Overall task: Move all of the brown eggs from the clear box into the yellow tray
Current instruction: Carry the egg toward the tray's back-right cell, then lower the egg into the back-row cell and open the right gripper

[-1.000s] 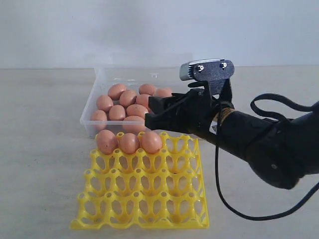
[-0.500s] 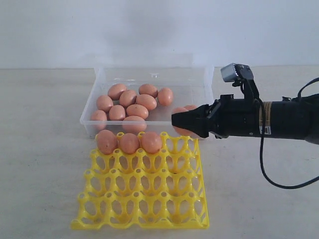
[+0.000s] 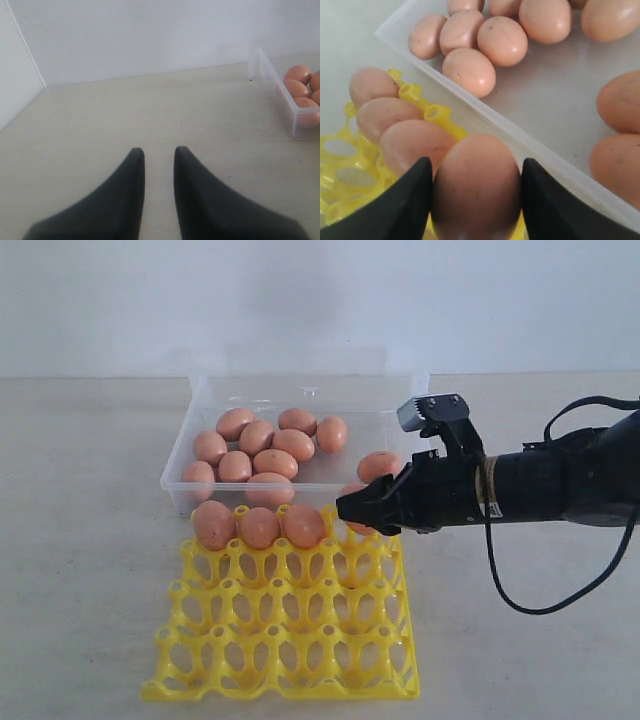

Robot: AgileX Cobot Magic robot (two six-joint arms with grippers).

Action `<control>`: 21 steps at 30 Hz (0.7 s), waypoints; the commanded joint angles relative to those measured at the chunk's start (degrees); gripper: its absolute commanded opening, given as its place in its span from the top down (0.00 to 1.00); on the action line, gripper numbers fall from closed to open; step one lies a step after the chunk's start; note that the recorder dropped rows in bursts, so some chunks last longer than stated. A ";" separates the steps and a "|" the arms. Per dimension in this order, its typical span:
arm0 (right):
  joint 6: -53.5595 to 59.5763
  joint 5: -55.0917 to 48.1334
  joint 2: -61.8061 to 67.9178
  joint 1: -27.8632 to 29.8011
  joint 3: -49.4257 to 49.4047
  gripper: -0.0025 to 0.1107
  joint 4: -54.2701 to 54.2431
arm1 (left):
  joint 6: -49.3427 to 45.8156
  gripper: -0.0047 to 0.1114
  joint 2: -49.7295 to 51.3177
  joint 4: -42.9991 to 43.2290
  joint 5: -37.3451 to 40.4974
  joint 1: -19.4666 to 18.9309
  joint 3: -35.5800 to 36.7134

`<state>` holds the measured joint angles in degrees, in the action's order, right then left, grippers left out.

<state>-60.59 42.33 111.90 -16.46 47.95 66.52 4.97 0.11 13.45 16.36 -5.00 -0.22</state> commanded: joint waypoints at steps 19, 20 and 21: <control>9.25 4.73 0.68 -0.24 0.23 0.98 -4.49 | 0.12 0.77 -0.11 -0.11 0.01 -0.10 0.22; 9.25 4.61 0.68 -0.24 0.23 0.98 -4.49 | 0.12 0.77 -0.11 -0.11 0.01 -0.10 0.22; 9.25 4.61 0.68 -0.24 0.23 0.98 -4.49 | 0.12 0.77 -0.11 -0.11 0.01 -0.10 0.22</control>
<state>-51.79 47.03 112.58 -16.60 47.95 62.42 4.97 0.11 13.45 16.36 -5.00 -0.22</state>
